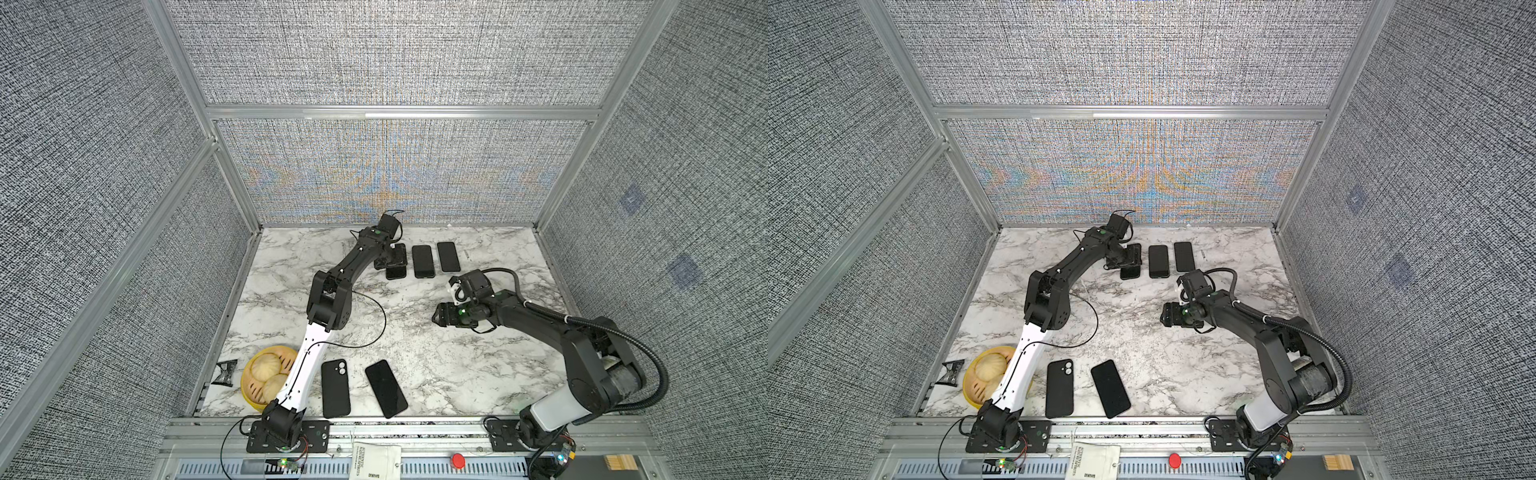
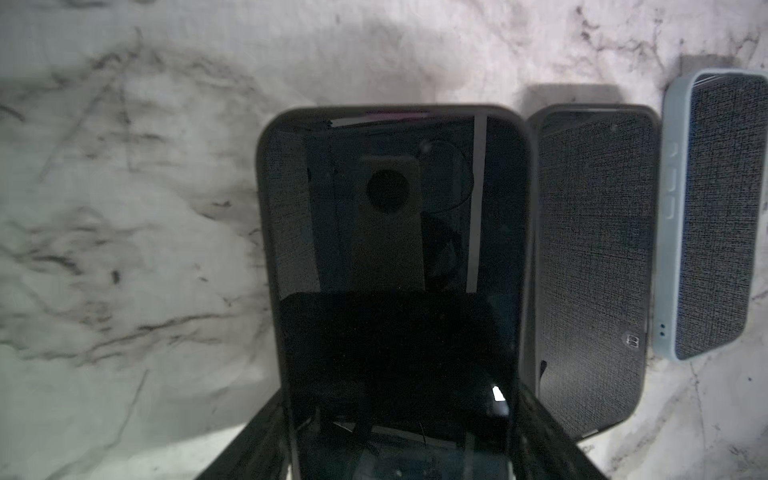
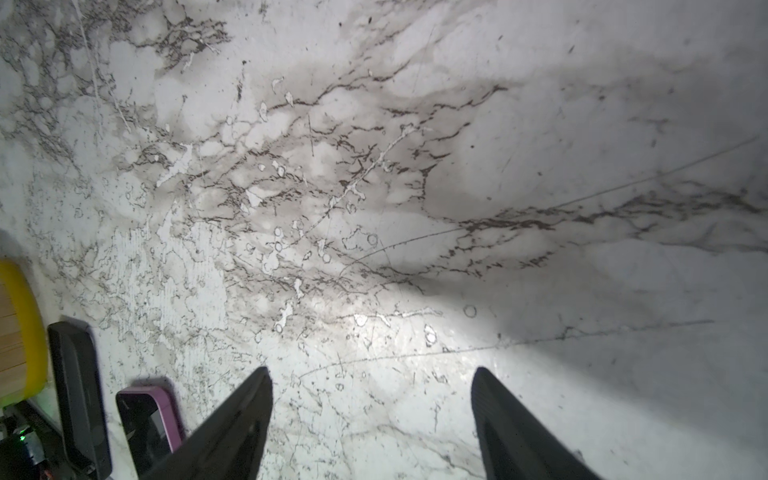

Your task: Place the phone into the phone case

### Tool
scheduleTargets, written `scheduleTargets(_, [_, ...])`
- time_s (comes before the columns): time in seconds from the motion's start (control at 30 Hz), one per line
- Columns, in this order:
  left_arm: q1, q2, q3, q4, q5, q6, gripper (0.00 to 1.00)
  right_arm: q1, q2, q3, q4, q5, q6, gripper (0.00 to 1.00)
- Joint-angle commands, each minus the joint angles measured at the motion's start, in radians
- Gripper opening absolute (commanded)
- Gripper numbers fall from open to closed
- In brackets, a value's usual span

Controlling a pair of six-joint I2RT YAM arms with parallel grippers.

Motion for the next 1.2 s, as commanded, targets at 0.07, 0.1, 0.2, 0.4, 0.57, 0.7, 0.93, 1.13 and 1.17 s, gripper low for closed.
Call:
scheduleTargets(0.07, [-0.004,0.001,-0.002,0.004,0.01,-0.043,0.7,0.012,0.003,0.011,-0.001,0.012,0.005,0.78])
scheduleTargets(0.1, [-0.004,-0.001,-0.003,0.004,0.009,-0.044,0.72,0.012,0.003,0.011,-0.003,0.013,0.004,0.78])
scheduleTargets(0.2, [-0.004,-0.005,-0.001,0.004,0.007,-0.047,0.76,0.012,-0.002,0.011,-0.009,0.018,0.003,0.78])
scheduleTargets(0.4, [-0.005,-0.002,-0.004,0.004,0.015,-0.044,0.86,0.012,-0.011,0.008,-0.011,0.026,0.001,0.78])
scheduleTargets(0.57, [-0.007,-0.022,-0.018,0.009,0.02,-0.047,0.88,0.012,-0.02,0.005,-0.011,0.027,0.003,0.78])
scheduleTargets(0.7, [-0.007,-0.077,-0.077,0.043,0.025,-0.058,0.88,0.013,-0.036,0.009,-0.022,0.034,0.0,0.78])
scheduleTargets(0.93, [-0.007,-0.252,-0.246,0.099,0.017,-0.081,0.88,0.024,-0.07,0.019,-0.05,0.05,-0.019,0.79])
scheduleTargets(1.13, [-0.007,-0.521,-0.506,0.124,-0.023,-0.038,0.9,0.131,-0.103,0.032,-0.096,0.098,-0.029,0.79])
scheduleTargets(1.17, [-0.006,-0.571,-0.571,0.138,-0.035,-0.04,0.9,0.149,-0.112,0.031,-0.096,0.104,-0.03,0.78])
